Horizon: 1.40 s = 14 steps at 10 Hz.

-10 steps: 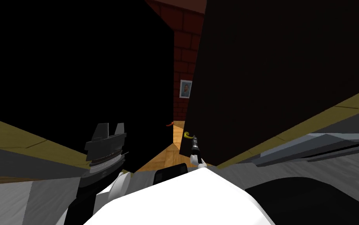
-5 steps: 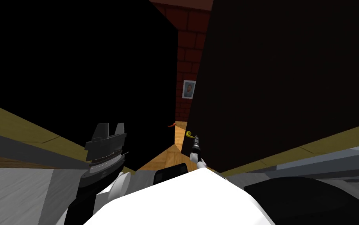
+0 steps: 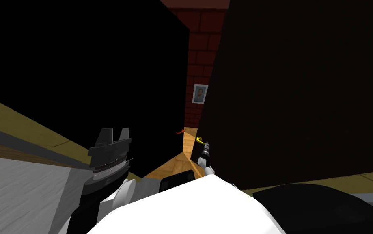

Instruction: Push the door open

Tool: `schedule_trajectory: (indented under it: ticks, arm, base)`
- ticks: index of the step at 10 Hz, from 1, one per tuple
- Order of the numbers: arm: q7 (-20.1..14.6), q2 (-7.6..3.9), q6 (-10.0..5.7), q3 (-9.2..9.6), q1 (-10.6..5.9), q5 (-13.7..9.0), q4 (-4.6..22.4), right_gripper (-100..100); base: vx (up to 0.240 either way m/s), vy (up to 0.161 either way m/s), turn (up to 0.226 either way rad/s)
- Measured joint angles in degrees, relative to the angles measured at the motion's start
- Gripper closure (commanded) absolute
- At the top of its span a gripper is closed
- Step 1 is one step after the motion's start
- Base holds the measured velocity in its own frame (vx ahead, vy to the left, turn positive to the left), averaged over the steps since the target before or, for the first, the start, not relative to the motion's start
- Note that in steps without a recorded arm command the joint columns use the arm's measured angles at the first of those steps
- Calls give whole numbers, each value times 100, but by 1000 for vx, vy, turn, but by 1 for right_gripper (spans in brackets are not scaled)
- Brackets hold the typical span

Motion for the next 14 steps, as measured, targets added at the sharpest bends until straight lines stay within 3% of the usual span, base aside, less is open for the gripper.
schedule_trajectory:
  ticks: [2,6,8,11,12,13,14]
  arm:
    - [180,43,-12,-205,-39,-170,6,100]
    - [407,61,-243,-624,-253,-515,373,100]
    - [453,60,-280,-709,-238,-577,366,100]
    - [526,32,-447,-812,-289,-767,413,100]
    - [458,-108,-675,-849,-544,-850,893,100]
    - [399,-148,-822,-852,-605,-873,1075,100]
    - [443,-119,-789,-859,-532,-878,981,100]
  base:
    - [87,-2,79]
    - [144,5,74]
    - [-7,-53,33]
    - [-93,-156,227]
    - [-10,-126,78]
    - [17,-56,-25]
    - [14,-2,-16]
